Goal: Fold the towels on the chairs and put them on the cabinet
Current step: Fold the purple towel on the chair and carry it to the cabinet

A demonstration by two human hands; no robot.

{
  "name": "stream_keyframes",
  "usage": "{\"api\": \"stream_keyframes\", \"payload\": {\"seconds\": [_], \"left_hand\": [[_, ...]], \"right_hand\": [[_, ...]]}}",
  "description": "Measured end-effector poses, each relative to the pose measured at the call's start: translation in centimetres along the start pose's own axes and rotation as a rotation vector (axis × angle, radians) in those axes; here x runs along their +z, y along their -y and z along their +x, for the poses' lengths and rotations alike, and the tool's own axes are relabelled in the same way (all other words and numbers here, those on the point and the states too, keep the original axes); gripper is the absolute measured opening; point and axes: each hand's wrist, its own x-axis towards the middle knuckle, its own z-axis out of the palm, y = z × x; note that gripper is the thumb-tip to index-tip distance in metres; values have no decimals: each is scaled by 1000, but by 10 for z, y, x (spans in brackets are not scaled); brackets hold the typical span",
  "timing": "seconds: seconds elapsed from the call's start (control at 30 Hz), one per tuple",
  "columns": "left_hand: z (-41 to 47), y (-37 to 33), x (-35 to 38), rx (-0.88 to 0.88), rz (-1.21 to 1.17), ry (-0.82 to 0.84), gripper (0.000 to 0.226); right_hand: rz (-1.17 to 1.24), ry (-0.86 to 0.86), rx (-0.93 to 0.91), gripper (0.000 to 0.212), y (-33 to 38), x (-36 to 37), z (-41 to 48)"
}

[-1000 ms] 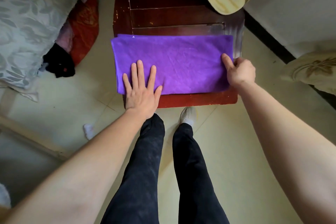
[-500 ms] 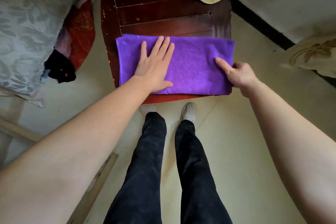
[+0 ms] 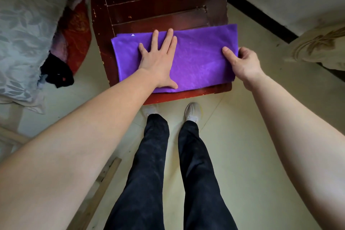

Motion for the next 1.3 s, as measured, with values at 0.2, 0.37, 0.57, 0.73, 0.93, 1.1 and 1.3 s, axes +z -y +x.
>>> {"api": "stream_keyframes", "payload": {"seconds": [0.2, 0.37, 0.57, 0.73, 0.93, 1.1, 1.3], "left_hand": [[3, -10, 8, -62, 79, -5, 166], [4, -5, 11, -32, 27, -18, 165], [-37, 19, 12, -97, -323, -331, 121], [-53, 65, 26, -484, -1188, -369, 56], [-54, 109, 12, -580, -1878, -201, 36], [-54, 119, 15, -620, -1944, -184, 42], [-55, 125, 29, -724, -1791, -291, 35]], "right_hand": [[-13, 35, 58, 35, -1, 2, -2], [0, 196, 138, 31, -1, -5, -11], [-192, -115, 28, 11, 33, -15, -28], [-425, -365, -182, 34, 73, 10, -62], [-689, -265, -497, 37, 99, 89, -100], [-892, 7, -641, 26, 82, 183, -119], [-845, 458, -651, 37, 44, 206, -119]]}}
